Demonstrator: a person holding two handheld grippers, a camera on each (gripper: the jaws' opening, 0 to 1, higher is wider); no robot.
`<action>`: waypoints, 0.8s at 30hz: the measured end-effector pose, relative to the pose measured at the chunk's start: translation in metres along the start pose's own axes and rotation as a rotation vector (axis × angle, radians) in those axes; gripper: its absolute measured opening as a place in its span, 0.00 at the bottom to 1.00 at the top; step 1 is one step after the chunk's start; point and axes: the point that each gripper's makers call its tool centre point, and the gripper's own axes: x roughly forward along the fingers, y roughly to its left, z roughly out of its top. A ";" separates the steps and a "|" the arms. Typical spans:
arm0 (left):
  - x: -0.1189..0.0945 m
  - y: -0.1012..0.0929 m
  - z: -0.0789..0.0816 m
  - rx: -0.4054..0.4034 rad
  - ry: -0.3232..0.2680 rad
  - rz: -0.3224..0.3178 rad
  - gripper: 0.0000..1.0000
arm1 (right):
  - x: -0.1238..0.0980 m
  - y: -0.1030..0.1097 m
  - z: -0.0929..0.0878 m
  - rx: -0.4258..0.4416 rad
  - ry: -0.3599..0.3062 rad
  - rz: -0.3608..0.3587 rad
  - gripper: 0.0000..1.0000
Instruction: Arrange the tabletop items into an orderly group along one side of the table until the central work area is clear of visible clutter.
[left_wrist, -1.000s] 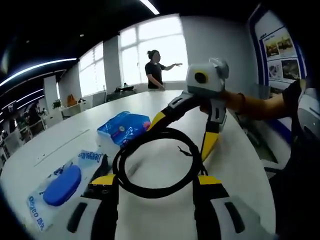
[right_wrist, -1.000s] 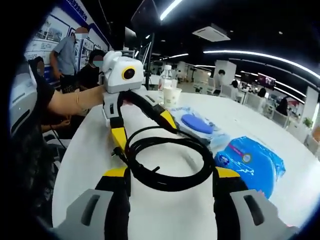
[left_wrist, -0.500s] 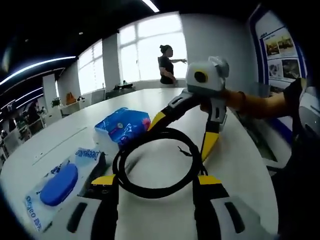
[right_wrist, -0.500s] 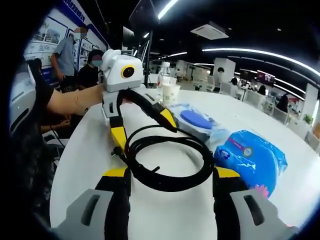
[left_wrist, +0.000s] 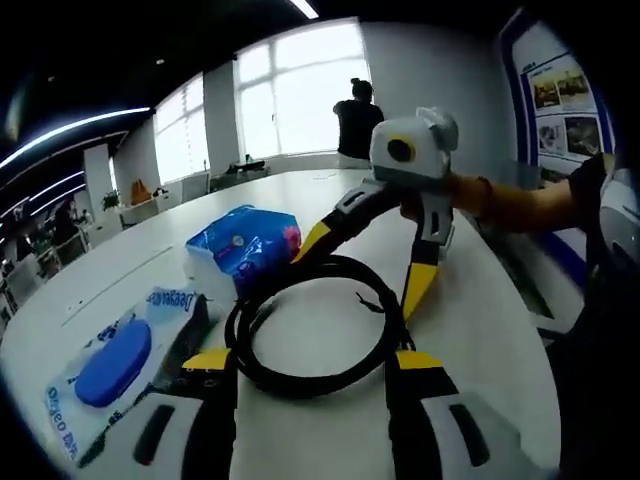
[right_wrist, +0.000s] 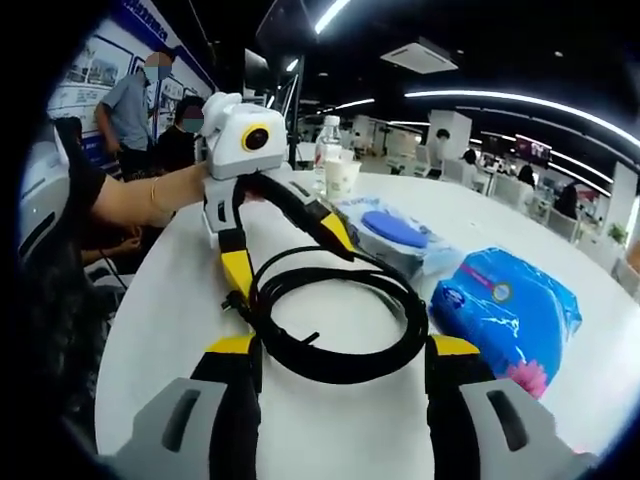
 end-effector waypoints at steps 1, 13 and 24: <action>0.000 0.000 0.000 -0.002 0.000 0.000 0.59 | 0.000 -0.001 0.000 0.000 0.000 -0.001 0.63; 0.005 0.000 -0.004 0.005 0.012 0.000 0.59 | 0.004 -0.002 -0.009 0.015 0.017 0.004 0.63; 0.005 0.000 -0.006 0.006 0.015 0.004 0.59 | 0.006 -0.001 -0.012 0.015 0.013 0.008 0.64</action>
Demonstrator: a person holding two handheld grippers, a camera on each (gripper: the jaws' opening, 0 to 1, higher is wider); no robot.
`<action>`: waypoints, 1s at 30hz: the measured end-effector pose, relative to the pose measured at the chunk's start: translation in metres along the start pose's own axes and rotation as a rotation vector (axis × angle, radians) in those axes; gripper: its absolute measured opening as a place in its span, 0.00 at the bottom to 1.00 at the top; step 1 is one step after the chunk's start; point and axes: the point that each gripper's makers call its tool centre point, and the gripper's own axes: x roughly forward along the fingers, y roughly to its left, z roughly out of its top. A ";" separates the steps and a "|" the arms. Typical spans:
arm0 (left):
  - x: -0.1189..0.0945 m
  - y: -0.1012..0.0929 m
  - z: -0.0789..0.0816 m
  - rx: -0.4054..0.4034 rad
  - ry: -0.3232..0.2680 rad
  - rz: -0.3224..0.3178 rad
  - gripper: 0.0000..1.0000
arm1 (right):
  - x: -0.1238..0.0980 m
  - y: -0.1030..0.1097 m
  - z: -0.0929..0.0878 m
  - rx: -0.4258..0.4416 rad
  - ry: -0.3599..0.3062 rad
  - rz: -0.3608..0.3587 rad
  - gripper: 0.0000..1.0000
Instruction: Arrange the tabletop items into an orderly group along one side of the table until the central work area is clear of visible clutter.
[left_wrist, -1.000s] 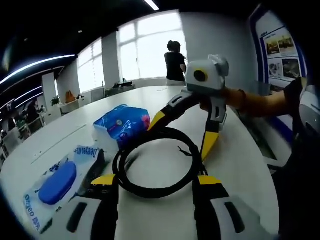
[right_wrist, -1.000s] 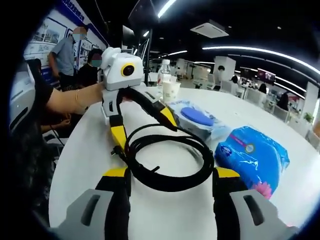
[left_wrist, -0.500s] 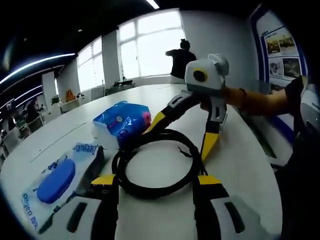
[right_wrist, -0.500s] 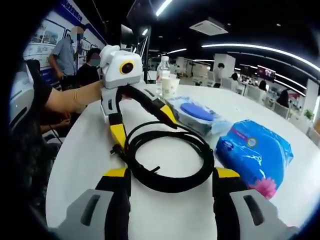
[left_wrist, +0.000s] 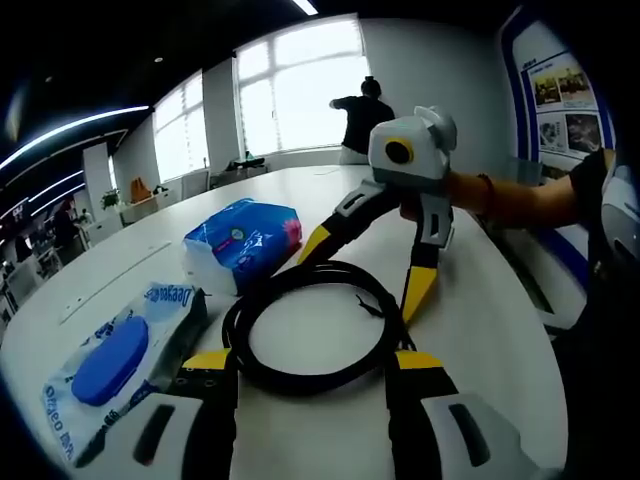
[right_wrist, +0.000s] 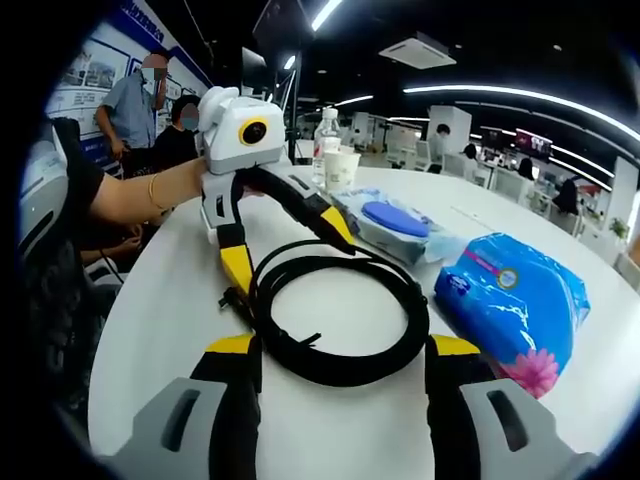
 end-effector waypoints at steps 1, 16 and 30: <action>0.000 0.000 0.000 -0.001 -0.001 0.001 0.59 | 0.000 0.000 0.000 -0.001 -0.001 -0.001 0.64; -0.006 0.005 0.004 -0.036 -0.039 0.023 0.67 | -0.002 0.002 0.003 -0.036 -0.018 -0.042 0.65; -0.026 0.015 0.012 -0.085 -0.126 0.070 0.71 | -0.011 0.001 -0.003 0.028 -0.044 -0.072 0.62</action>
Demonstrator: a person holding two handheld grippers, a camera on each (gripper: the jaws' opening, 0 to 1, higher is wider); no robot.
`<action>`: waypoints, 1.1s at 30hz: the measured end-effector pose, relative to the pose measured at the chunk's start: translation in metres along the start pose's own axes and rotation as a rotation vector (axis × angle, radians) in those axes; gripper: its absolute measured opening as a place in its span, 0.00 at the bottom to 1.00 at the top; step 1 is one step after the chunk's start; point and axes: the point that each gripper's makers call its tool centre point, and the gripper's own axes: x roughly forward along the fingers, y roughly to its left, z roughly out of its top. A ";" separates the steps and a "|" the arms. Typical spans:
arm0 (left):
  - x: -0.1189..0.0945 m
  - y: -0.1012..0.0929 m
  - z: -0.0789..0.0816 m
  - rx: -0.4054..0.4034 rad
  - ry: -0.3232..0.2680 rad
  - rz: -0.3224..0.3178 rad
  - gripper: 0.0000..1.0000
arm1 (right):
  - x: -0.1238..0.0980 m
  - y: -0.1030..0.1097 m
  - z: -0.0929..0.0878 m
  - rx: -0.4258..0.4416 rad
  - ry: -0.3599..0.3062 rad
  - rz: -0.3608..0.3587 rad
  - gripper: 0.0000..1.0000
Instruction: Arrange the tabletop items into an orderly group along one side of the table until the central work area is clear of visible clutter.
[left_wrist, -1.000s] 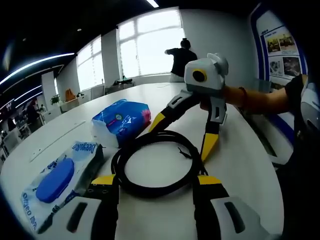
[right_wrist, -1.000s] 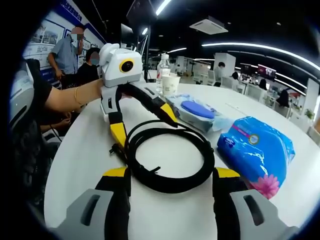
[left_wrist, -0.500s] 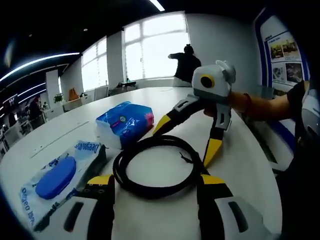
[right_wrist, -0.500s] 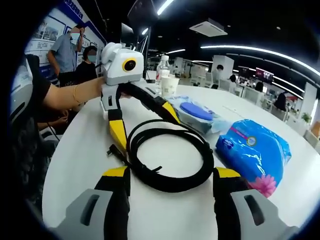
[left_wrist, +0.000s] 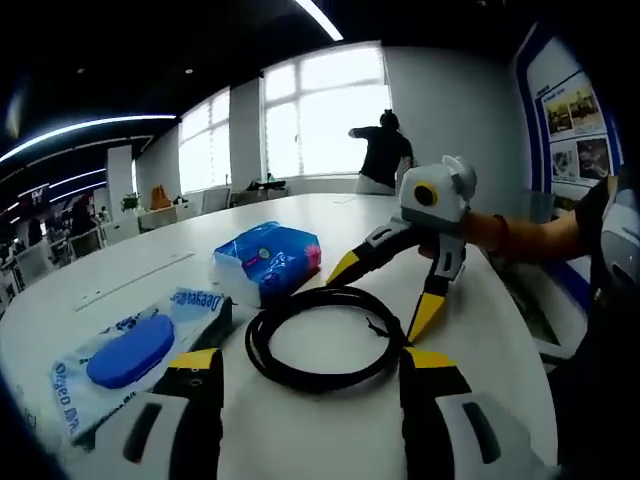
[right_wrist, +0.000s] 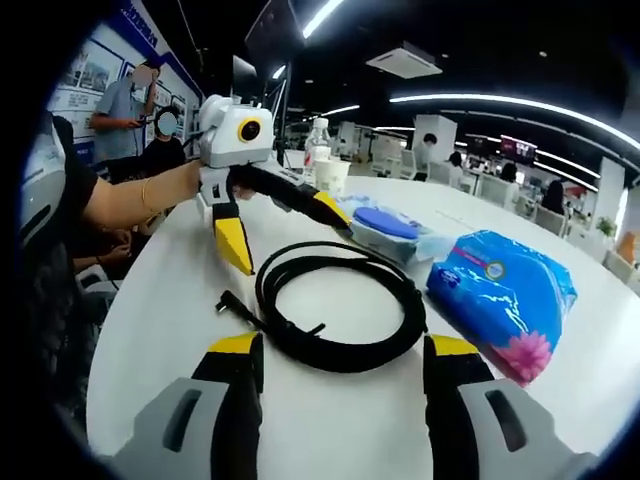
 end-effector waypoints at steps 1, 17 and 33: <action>-0.001 0.001 0.000 0.000 -0.002 0.004 0.71 | -0.001 0.000 -0.001 0.006 0.002 -0.003 0.61; -0.010 0.014 0.007 -0.047 -0.068 0.060 0.74 | -0.025 -0.016 0.027 0.107 -0.119 -0.055 0.61; -0.042 0.039 0.017 -0.072 -0.113 0.154 0.75 | -0.037 -0.034 0.051 0.222 -0.176 -0.125 0.56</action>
